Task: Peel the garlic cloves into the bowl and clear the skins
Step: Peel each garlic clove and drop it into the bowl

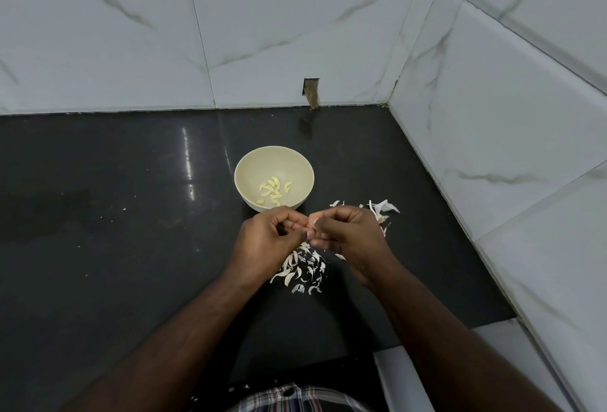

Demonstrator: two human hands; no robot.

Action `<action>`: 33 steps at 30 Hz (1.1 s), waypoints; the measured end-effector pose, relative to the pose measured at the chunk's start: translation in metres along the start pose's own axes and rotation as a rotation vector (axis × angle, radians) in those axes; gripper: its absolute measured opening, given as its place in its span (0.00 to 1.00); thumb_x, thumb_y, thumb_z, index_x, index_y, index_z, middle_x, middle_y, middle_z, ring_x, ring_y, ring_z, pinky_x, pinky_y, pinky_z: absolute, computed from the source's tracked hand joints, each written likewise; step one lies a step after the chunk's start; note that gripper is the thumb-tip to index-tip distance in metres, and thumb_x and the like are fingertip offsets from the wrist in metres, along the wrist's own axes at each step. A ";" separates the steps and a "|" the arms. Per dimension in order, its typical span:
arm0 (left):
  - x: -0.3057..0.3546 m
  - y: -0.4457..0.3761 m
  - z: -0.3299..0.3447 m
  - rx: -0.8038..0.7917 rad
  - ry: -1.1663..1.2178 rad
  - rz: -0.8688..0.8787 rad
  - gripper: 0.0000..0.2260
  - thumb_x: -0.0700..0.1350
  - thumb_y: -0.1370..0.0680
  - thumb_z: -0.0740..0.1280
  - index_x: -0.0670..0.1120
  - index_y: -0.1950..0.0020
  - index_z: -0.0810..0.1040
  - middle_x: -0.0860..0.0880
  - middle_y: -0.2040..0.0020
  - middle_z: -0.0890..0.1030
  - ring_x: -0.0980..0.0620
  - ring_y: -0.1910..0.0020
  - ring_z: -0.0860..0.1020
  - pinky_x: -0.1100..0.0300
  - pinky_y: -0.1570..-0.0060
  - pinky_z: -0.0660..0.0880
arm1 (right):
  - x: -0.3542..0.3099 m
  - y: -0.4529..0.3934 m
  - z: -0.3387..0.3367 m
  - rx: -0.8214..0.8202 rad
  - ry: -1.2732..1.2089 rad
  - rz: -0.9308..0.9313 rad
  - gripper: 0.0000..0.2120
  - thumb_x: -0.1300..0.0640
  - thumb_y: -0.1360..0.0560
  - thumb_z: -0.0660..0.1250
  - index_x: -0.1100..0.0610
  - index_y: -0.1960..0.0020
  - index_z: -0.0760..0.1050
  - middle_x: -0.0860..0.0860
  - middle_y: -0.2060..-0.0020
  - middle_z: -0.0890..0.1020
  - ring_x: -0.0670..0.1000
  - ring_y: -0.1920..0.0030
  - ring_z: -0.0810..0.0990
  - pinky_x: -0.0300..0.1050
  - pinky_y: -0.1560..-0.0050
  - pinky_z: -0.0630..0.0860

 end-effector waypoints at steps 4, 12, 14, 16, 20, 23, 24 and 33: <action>0.002 0.002 -0.001 0.008 -0.029 -0.008 0.06 0.44 0.27 0.77 0.55 0.56 0.86 0.57 0.61 0.85 0.59 0.60 0.83 0.65 0.58 0.78 | 0.000 0.000 0.000 -0.017 0.026 0.026 0.04 0.69 0.24 0.67 0.67 0.52 0.80 0.59 0.65 0.83 0.49 0.65 0.83 0.42 0.59 0.82; -0.007 0.003 -0.003 0.060 -0.008 -0.058 0.08 0.44 0.27 0.77 0.59 0.58 0.86 0.55 0.62 0.85 0.54 0.59 0.82 0.55 0.55 0.79 | 0.000 -0.001 0.001 -0.032 0.060 0.039 0.04 0.69 0.24 0.66 0.65 0.55 0.80 0.60 0.64 0.83 0.50 0.64 0.82 0.41 0.60 0.82; -0.008 0.002 -0.003 0.066 -0.003 -0.070 0.07 0.45 0.27 0.77 0.58 0.57 0.87 0.54 0.62 0.85 0.54 0.59 0.82 0.53 0.54 0.79 | 0.000 -0.002 0.001 -0.042 0.057 0.040 0.04 0.69 0.24 0.66 0.66 0.54 0.80 0.60 0.64 0.83 0.50 0.64 0.82 0.40 0.59 0.82; -0.008 0.003 -0.002 0.069 0.005 -0.071 0.06 0.44 0.27 0.77 0.57 0.57 0.87 0.54 0.62 0.85 0.54 0.60 0.82 0.54 0.54 0.79 | 0.000 -0.002 0.002 -0.055 0.054 0.043 0.04 0.69 0.23 0.66 0.65 0.53 0.80 0.58 0.64 0.83 0.49 0.64 0.82 0.41 0.59 0.81; -0.008 0.004 -0.002 0.071 0.015 -0.064 0.06 0.44 0.27 0.77 0.56 0.57 0.87 0.55 0.62 0.85 0.56 0.60 0.82 0.57 0.55 0.79 | -0.001 -0.001 0.002 -0.058 0.041 0.033 0.06 0.70 0.23 0.66 0.64 0.56 0.80 0.59 0.63 0.84 0.50 0.63 0.83 0.41 0.58 0.82; -0.006 0.004 0.000 0.059 0.008 -0.046 0.07 0.42 0.26 0.76 0.55 0.55 0.86 0.55 0.62 0.85 0.57 0.60 0.82 0.61 0.56 0.78 | -0.002 0.000 0.000 -0.034 0.014 0.026 0.06 0.71 0.25 0.67 0.63 0.56 0.79 0.61 0.62 0.84 0.51 0.64 0.84 0.40 0.61 0.82; -0.005 0.004 0.001 0.050 0.011 -0.039 0.07 0.41 0.26 0.76 0.55 0.55 0.86 0.56 0.61 0.85 0.57 0.60 0.82 0.62 0.56 0.78 | -0.002 0.000 -0.002 -0.023 0.010 0.020 0.05 0.72 0.26 0.68 0.64 0.56 0.78 0.62 0.62 0.84 0.52 0.64 0.84 0.40 0.62 0.82; 0.004 0.007 0.002 0.034 -0.049 0.042 0.08 0.41 0.27 0.77 0.55 0.54 0.87 0.59 0.59 0.85 0.60 0.58 0.81 0.71 0.59 0.74 | 0.001 -0.005 -0.011 0.012 0.071 0.003 0.10 0.77 0.31 0.68 0.65 0.55 0.76 0.67 0.62 0.82 0.57 0.67 0.81 0.42 0.67 0.80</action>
Point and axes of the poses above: each hand's wrist, its own y-axis away from the middle knuckle, its own z-axis out of the palm, x = y × z, the point moved 9 cm from there along -y, towards the middle knuckle
